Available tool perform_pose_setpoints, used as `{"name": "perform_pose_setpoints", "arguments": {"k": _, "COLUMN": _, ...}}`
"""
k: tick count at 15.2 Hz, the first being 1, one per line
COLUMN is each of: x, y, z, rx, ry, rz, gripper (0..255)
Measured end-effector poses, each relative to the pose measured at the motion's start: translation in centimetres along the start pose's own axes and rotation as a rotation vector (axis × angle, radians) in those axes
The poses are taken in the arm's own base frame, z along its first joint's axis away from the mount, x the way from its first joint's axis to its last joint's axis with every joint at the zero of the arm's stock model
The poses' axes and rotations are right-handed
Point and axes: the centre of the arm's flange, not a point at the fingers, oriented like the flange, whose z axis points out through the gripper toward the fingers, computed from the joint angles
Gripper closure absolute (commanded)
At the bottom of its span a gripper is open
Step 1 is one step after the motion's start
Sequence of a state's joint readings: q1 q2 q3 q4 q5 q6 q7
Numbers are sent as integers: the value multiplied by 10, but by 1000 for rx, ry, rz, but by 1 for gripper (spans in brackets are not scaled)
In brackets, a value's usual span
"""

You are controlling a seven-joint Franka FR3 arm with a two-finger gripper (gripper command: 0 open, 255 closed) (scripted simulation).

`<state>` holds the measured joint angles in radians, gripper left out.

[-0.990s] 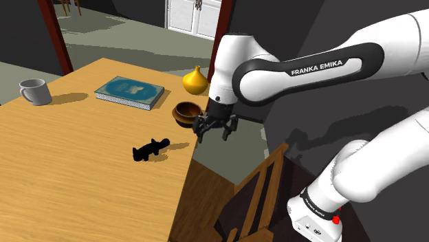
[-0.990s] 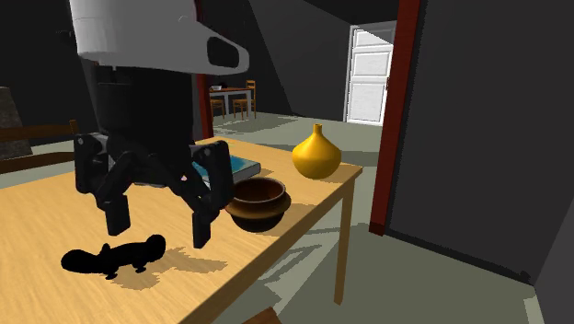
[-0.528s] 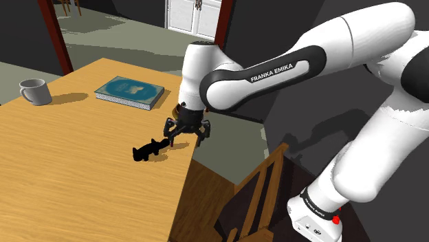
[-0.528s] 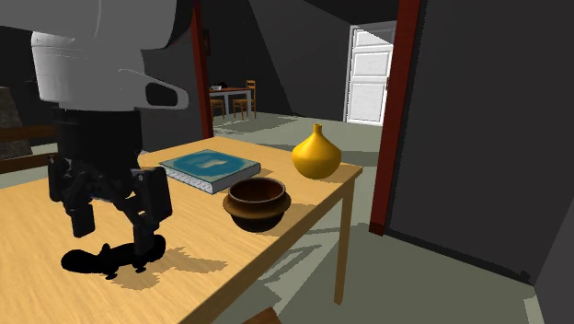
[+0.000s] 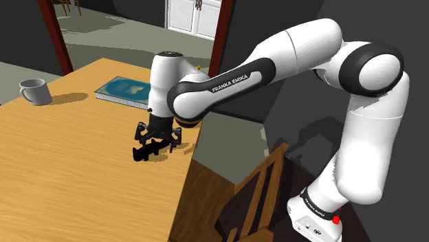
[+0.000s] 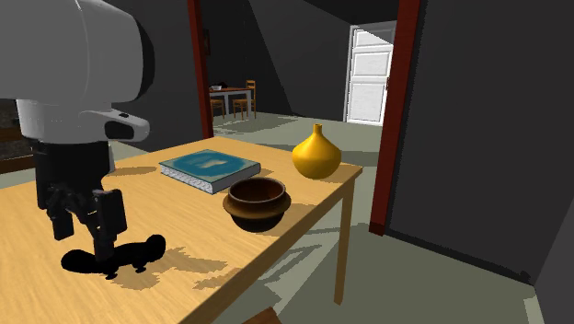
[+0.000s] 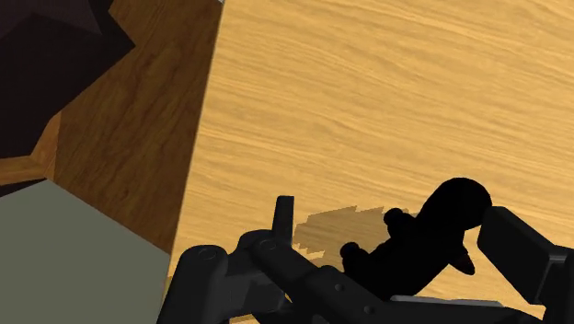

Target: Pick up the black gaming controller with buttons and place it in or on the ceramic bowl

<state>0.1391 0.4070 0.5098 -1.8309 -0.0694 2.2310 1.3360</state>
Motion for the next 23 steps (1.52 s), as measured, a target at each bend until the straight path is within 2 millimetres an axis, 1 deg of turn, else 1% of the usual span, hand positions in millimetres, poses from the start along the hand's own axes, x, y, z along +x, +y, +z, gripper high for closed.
{"name": "perform_pose_setpoints", "arguments": {"k": 2, "x": 4, "y": -10, "z": 7, "rx": 4, "ry": 0, "rz": 14, "gripper": 0}}
{"name": "perform_pose_setpoints", "arguments": {"k": 9, "x": 4, "y": -13, "z": 43, "rx": 5, "ry": 0, "rz": 20, "gripper": 0}}
{"name": "perform_pose_setpoints", "arguments": {"k": 15, "x": 4, "y": -13, "z": 46, "rx": 6, "ry": 1, "rz": 20, "gripper": 0}}
{"name": "perform_pose_setpoints", "arguments": {"k": 16, "x": 4, "y": -13, "z": 46, "rx": 6, "ry": 1, "rz": 20, "gripper": 255}}
{"name": "perform_pose_setpoints", "arguments": {"k": 18, "x": -1, "y": -15, "z": 43, "rx": 12, "ry": 1, "rz": 13, "gripper": 255}}
{"name": "perform_pose_setpoints", "arguments": {"k": 23, "x": 2, "y": -12, "z": 46, "rx": 5, "ry": 0, "rz": 19, "gripper": 255}}
